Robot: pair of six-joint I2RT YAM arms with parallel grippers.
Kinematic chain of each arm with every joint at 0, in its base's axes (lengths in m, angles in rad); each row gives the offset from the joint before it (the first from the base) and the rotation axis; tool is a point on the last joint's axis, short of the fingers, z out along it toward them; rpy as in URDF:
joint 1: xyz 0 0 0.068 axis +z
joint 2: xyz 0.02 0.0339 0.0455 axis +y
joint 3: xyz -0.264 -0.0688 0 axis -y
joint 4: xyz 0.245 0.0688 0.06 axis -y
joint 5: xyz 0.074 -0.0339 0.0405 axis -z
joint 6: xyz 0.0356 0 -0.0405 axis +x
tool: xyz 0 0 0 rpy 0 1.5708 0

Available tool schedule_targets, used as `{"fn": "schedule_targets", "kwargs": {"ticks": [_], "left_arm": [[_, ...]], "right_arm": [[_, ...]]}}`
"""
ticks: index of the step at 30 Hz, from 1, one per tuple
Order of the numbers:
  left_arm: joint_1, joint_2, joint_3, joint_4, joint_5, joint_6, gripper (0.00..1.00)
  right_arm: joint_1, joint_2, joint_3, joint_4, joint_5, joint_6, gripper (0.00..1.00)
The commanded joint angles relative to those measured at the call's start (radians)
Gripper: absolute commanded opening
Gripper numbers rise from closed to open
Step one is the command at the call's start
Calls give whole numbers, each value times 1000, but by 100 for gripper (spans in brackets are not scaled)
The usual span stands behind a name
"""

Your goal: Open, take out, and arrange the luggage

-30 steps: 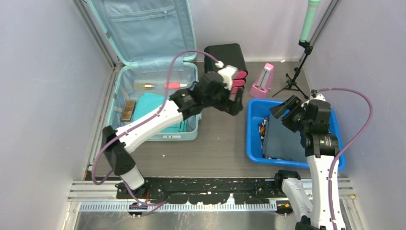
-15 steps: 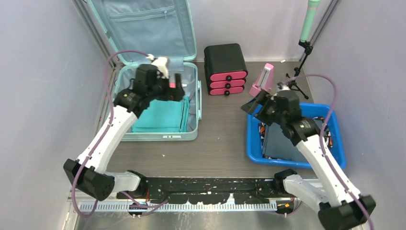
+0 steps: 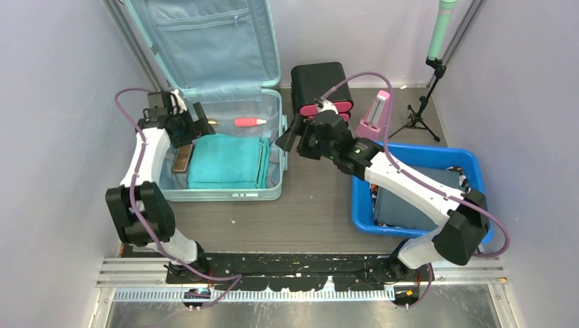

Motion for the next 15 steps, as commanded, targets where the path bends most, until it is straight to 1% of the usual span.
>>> {"fn": "schedule_targets", "kwargs": {"ticks": [1, 7, 11, 15], "left_arm": [[75, 106, 68, 8, 110, 49, 93], [107, 174, 79, -17, 18, 110, 92], [108, 200, 54, 0, -2, 154, 90], [111, 257, 99, -19, -10, 159, 87]], "right_arm": [[24, 35, 64, 131, 4, 18, 79], [41, 149, 144, 112, 95, 5, 78], [55, 241, 218, 85, 126, -14, 78], [78, 330, 284, 94, 135, -34, 77]]}}
